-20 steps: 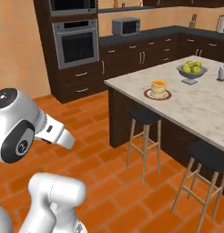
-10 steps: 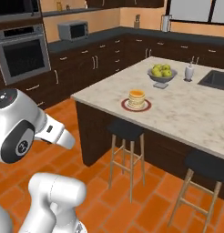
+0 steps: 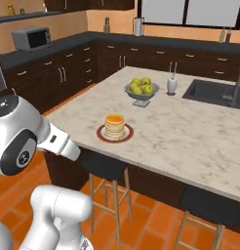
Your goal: Take the strawberry from the fridge and place it on top of the pancake, located on the dining counter.
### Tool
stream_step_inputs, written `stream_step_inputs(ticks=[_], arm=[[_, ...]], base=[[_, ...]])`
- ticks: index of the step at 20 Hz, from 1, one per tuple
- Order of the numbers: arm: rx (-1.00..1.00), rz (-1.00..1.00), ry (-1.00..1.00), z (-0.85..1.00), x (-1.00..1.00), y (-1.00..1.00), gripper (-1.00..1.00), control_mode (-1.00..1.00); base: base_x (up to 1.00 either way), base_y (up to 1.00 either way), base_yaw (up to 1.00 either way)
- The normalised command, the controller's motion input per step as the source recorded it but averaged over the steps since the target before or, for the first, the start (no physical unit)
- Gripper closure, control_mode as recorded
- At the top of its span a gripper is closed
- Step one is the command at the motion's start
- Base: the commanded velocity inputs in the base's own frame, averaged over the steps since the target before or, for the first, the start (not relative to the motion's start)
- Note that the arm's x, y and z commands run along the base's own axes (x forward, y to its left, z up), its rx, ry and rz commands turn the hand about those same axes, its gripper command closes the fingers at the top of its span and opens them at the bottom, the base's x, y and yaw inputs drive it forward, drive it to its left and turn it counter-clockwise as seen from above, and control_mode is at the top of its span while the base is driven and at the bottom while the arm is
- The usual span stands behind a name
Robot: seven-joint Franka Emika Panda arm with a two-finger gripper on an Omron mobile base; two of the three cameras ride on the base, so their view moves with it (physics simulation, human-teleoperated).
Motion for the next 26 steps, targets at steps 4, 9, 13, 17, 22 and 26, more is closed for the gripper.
stream_step_inputs(ticks=[4, 9, 13, 17, 22, 26], arm=[[0.00, 0.00, 0.00, 0.00, 0.00, 0.00, 1.00, 1.00], [0.00, 0.00, 0.00, 0.00, 0.00, 0.00, 1.00, 1.00], [0.00, 0.00, 0.00, 0.00, 0.00, 0.00, 1.00, 1.00], [0.04, -0.06, 0.00, 0.00, 0.50, -0.02, 1.00, -1.00], [0.09, -0.01, 0.12, 0.00, 1.00, -0.26, 1.00, -1.00], [0.00, 0.00, 0.21, -0.17, 1.00, 0.03, 1.00, -1.00]], base=[[1.00, 0.43, -0.40], [0.99, 0.17, -0.34], [1.00, 0.02, -0.26], [0.50, 0.00, -0.09], [0.00, 0.00, 0.00], [0.00, 0.00, 0.00]])
